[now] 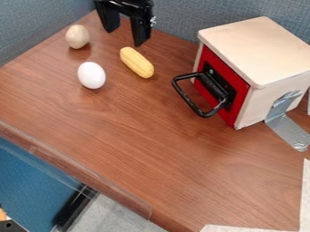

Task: Open the drawer

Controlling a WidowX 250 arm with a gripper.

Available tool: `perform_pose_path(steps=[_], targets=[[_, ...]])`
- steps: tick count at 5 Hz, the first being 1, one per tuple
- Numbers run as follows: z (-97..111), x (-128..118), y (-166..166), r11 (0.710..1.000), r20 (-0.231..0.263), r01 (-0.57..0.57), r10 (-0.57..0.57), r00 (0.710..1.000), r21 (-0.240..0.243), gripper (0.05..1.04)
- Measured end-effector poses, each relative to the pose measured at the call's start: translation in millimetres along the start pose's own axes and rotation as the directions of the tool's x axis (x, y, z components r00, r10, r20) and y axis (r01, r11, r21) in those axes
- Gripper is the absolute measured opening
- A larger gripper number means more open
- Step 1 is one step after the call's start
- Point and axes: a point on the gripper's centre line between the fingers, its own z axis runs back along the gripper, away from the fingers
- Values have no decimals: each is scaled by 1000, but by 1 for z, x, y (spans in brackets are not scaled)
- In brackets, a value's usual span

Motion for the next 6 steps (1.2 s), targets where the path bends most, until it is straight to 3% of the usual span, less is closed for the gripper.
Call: perform_pose_path(steps=[1, 2, 3, 4, 5, 6], targets=[[-10, -5, -1, 1000, -32, -12, 11, 999, -12, 1000], [-18, -4, -29, 997, -53, -72, 71, 996, -17, 1000], [-20, -1, -53, 974, -62, -196, 204, 977, 116, 1001], [-32, -1, -81, 893, -4, -355, 370, 929, 278, 1001], [-46, -2, -94, 783, 28, -476, 508, 861, 400, 1001], [-58, 6, -87, 726, 110, -572, 578, 808, 382, 1001]])
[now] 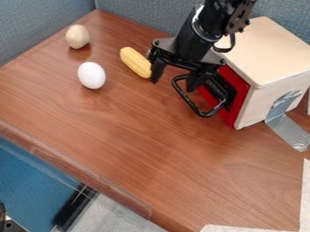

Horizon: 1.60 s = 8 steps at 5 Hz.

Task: Open the drawer

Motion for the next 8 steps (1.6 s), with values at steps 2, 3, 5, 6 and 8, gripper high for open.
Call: perform_pose_path(steps=[2, 3, 5, 6, 8], targets=[[-22, 22, 10, 971, 39, -216, 221, 975, -102, 1001], [-26, 23, 6, 954, 60, -260, 271, 961, -148, 1001], [-32, 13, -4, 936, 40, -306, 317, 947, -174, 1001], [-32, 7, -14, 932, 38, -312, 324, 945, -185, 1001], [-51, -7, -22, 940, 12, -306, 311, 950, -148, 970]])
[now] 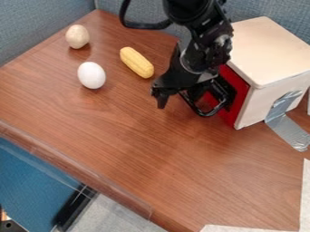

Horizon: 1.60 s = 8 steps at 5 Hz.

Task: Open the drawer

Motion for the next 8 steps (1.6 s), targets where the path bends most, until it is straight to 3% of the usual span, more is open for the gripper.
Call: perform_pose_path(steps=[1, 2, 3, 5, 6, 8], targets=[[-1, -3, -1, 1000, -13, -16, 16, 1000, -2, 695], [1, 0, -1, 1000, 6, -29, 29, 1000, 9, 402], [0, -1, 1, 999, 3, -37, 37, 999, 20, 192], [3, -6, 21, 992, -12, -87, 89, 996, 93, 137], [6, -10, 36, 988, -37, -119, 123, 992, 99, 136], [14, -10, 60, 990, -42, -89, 94, 995, 107, 130]])
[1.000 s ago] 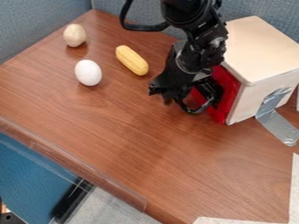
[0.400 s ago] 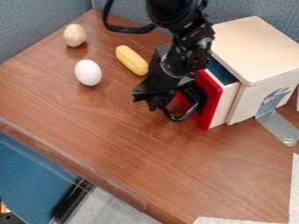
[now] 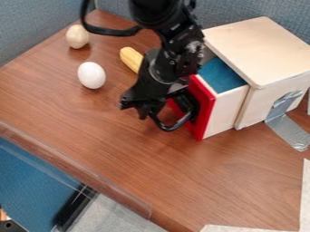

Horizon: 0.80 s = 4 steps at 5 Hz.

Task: Open the drawer

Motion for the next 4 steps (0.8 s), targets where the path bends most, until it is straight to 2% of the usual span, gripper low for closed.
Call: perform_pose_path(steps=[2, 4], targets=[[5, 10, 7, 999, -18, 31, -32, 999, -28, 130], [4, 14, 15, 999, -27, 36, -36, 999, 0, 130]])
